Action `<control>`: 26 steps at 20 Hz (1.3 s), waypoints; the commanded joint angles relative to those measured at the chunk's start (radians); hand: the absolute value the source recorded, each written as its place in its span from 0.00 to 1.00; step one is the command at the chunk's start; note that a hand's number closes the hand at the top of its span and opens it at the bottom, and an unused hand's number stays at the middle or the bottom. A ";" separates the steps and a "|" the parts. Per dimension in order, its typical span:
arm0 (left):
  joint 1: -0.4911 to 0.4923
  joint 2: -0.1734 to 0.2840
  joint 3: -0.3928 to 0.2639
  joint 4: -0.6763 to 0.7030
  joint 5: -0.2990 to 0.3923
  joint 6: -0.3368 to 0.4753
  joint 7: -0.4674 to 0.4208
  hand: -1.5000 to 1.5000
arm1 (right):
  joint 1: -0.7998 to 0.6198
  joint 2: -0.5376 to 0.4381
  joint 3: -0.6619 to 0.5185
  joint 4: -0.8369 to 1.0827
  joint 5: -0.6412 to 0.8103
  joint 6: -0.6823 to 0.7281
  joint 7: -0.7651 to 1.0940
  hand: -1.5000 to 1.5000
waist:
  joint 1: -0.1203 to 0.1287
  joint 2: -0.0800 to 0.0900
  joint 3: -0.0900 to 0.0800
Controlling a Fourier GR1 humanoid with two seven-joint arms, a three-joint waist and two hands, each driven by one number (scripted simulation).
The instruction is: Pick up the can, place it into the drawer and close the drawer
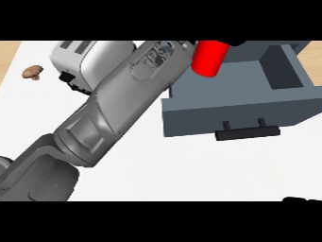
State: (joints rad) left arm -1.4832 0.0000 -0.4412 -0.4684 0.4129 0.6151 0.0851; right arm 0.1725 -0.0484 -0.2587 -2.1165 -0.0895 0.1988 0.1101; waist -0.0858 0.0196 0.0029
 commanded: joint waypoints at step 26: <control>0.063 0.000 -0.187 0.114 0.148 0.165 -0.136 0.00 | -0.043 -0.014 0.031 -0.038 -0.005 0.010 0.039 0.00 | -0.050 0.012 0.000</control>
State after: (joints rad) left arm -1.4239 0.0001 -0.6223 -0.3574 0.5393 0.7536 -0.0469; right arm 0.1244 -0.0568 -0.2305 -2.1404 -0.0810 0.1961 0.1431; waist -0.1334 0.0321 0.0027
